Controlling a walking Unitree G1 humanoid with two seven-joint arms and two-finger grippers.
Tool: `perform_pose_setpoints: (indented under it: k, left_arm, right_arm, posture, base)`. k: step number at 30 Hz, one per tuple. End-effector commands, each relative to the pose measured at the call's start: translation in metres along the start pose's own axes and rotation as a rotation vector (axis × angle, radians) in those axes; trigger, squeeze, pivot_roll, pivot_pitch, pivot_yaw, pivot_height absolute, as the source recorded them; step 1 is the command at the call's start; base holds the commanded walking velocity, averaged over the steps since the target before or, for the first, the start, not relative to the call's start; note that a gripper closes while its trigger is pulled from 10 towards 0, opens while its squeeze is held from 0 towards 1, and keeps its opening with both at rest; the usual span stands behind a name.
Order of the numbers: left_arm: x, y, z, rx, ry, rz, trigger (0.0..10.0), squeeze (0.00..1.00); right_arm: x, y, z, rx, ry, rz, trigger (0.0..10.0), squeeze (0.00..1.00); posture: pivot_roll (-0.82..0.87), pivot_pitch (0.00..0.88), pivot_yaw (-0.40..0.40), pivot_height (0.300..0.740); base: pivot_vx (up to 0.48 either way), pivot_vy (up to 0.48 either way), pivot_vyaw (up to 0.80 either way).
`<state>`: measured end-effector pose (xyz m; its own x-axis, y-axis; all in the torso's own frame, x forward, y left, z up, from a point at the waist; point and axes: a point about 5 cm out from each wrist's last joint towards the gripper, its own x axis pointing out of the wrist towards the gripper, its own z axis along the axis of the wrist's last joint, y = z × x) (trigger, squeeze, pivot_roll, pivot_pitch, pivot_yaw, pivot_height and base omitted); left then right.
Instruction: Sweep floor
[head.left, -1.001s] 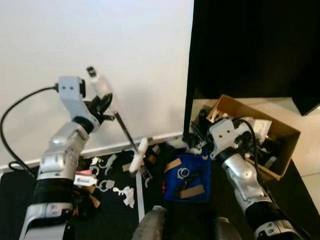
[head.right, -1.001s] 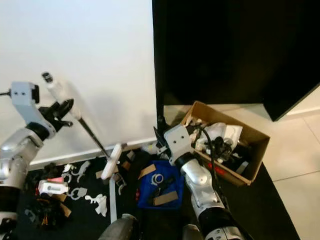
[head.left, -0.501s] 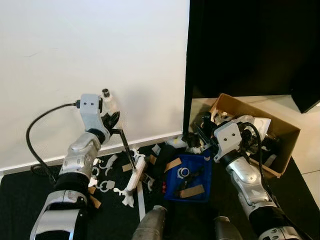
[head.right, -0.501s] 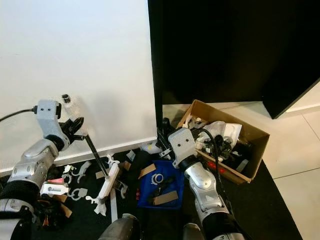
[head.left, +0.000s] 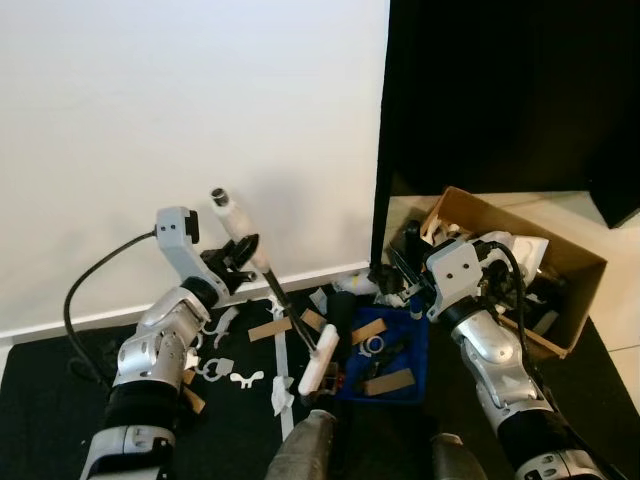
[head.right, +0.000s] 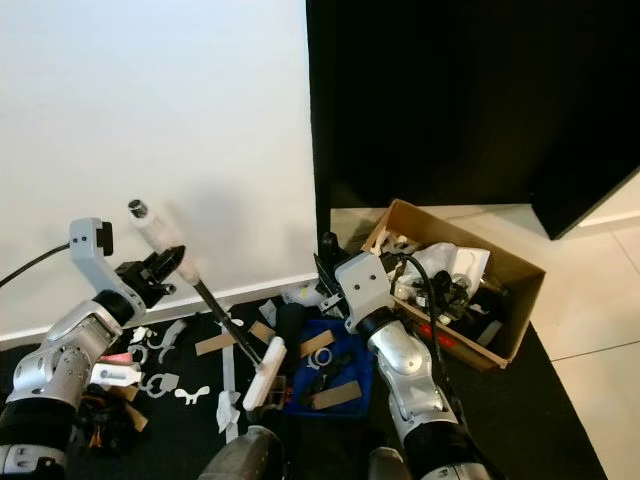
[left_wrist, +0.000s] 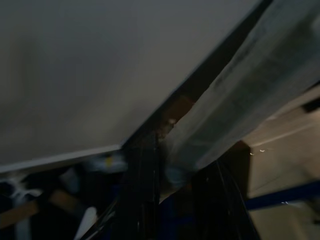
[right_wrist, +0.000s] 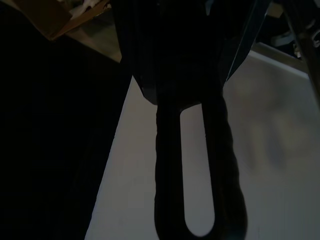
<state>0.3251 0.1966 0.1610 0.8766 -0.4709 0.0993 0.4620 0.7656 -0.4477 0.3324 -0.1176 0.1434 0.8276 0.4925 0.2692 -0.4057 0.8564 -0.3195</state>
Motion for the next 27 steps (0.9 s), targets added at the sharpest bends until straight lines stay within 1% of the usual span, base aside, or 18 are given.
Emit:
perform_pose_setpoints:
  k: [1, 2, 3, 5, 6, 8, 13, 16, 17, 19, 20, 21, 22, 23, 24, 25, 26, 27]
  left_arm:
    - [-0.001, -0.025, -0.011, -0.145, 0.020, -0.168, 10.0, 0.16]
    - [-0.007, -0.033, -0.010, -0.151, 0.039, -0.204, 10.0, 0.15]
    - [-0.007, -0.033, -0.010, -0.151, 0.039, -0.204, 10.0, 0.15]
    - [-0.018, -0.044, -0.007, -0.134, 0.071, -0.258, 10.0, 0.15]
    - [-0.018, -0.044, -0.007, -0.134, 0.071, -0.258, 10.0, 0.15]
    - [-0.024, -0.050, -0.001, -0.148, 0.070, -0.276, 10.0, 0.15]
    - [-0.028, -0.057, 0.007, -0.136, 0.071, -0.297, 10.0, 0.15]
    - [-0.035, -0.059, 0.034, -0.050, 0.028, -0.266, 10.0, 0.14]
    - [-0.035, -0.059, 0.034, -0.050, 0.028, -0.266, 10.0, 0.14]
    - [-0.038, -0.060, 0.042, -0.019, 0.019, -0.255, 10.0, 0.14]
    - [-0.041, -0.060, 0.049, 0.067, 0.031, -0.226, 10.0, 0.13]
    - [-0.045, -0.059, 0.061, 0.217, 0.026, -0.172, 10.0, 0.13]
    - [-0.045, -0.059, 0.061, 0.217, 0.026, -0.172, 10.0, 0.13]
    - [-0.046, -0.055, 0.070, 0.258, 0.007, -0.126, 10.0, 0.13]
    - [-0.048, -0.047, 0.092, 0.289, -0.071, -0.041, 10.0, 0.13]
    - [-0.048, -0.047, 0.092, 0.289, -0.071, -0.041, 10.0, 0.13]
    - [-0.051, -0.040, 0.109, 0.299, -0.137, 0.035, 10.0, 0.12]
    - [-0.051, -0.038, 0.113, 0.297, -0.155, 0.064, 10.0, 0.12]
  right_arm:
    - [-0.004, 0.011, -0.008, 0.034, 0.034, 0.031, 10.0, 0.00]
    - [-0.004, 0.010, -0.008, 0.034, 0.034, 0.029, 10.0, 0.00]
    - [-0.004, 0.010, -0.008, 0.034, 0.034, 0.029, 10.0, 0.00]
    - [-0.004, 0.009, -0.009, 0.033, 0.036, 0.025, 10.0, 0.00]
    - [-0.004, 0.009, -0.009, 0.033, 0.036, 0.025, 10.0, 0.00]
    - [-0.004, 0.008, -0.009, 0.033, 0.037, 0.021, 10.0, 0.00]
    - [-0.003, 0.007, -0.009, 0.033, 0.037, 0.019, 10.0, 0.00]
    - [-0.001, 0.006, -0.008, 0.030, 0.031, 0.011, 10.0, 0.00]
    - [-0.001, 0.006, -0.008, 0.030, 0.031, 0.011, 10.0, 0.00]
    - [-0.001, 0.005, -0.007, 0.030, 0.027, 0.006, 10.0, 0.00]
    - [-0.002, 0.003, -0.006, 0.028, 0.020, -0.006, 10.0, 0.00]
    - [-0.003, -0.001, -0.002, 0.026, 0.006, -0.026, 10.0, 0.00]
    - [-0.003, -0.001, -0.002, 0.026, 0.006, -0.026, 10.0, 0.00]
    - [-0.003, -0.003, 0.000, 0.027, -0.005, -0.039, 10.0, 0.00]
    - [-0.004, -0.005, 0.005, 0.032, -0.029, -0.061, 10.0, 0.00]
    - [-0.004, -0.005, 0.005, 0.032, -0.029, -0.061, 10.0, 0.00]
    - [-0.005, -0.005, 0.010, 0.035, -0.051, -0.075, 10.0, 0.00]
    - [-0.006, -0.005, 0.012, 0.036, -0.058, -0.079, 10.0, 0.00]
  posture:
    - [0.10, 0.391, 0.115, 0.740]
    - [0.10, 0.391, 0.115, 0.740]
    - [0.10, 0.391, 0.115, 0.740]
    - [0.11, 0.382, 0.117, 0.740]
    - [0.11, 0.382, 0.117, 0.740]
    - [0.12, 0.377, 0.118, 0.740]
    - [0.12, 0.371, 0.118, 0.740]
    - [0.12, 0.351, 0.118, 0.740]
    - [0.12, 0.351, 0.118, 0.740]
    - [0.12, 0.348, 0.119, 0.740]
    - [0.13, 0.344, 0.122, 0.740]
    - [0.14, 0.339, 0.133, 0.740]
    - [0.14, 0.339, 0.133, 0.740]
    - [0.14, 0.334, 0.135, 0.740]
    - [0.14, 0.328, 0.138, 0.740]
    - [0.14, 0.328, 0.138, 0.740]
    - [0.14, 0.320, 0.137, 0.740]
    - [0.14, 0.315, 0.134, 0.740]
  base:
    - [0.000, 0.000, 0.00]
    - [0.000, 0.000, 0.00]
    - [0.000, 0.000, 0.00]
    - [0.000, 0.000, 0.00]
    - [0.000, 0.000, 0.00]
    - [0.000, 0.000, 0.00]
    - [0.000, 0.000, 0.00]
    - [0.000, 0.000, 0.00]
    - [0.000, 0.000, 0.00]
    - [0.000, 0.000, 0.00]
    - [0.000, 0.000, 0.00]
    - [0.000, 0.000, 0.00]
    - [0.000, 0.000, 0.00]
    - [0.000, 0.000, 0.00]
    - [0.000, 0.000, 0.00]
    - [0.000, 0.000, 0.00]
    - [0.000, 0.000, 0.00]
    - [0.000, 0.000, 0.00]
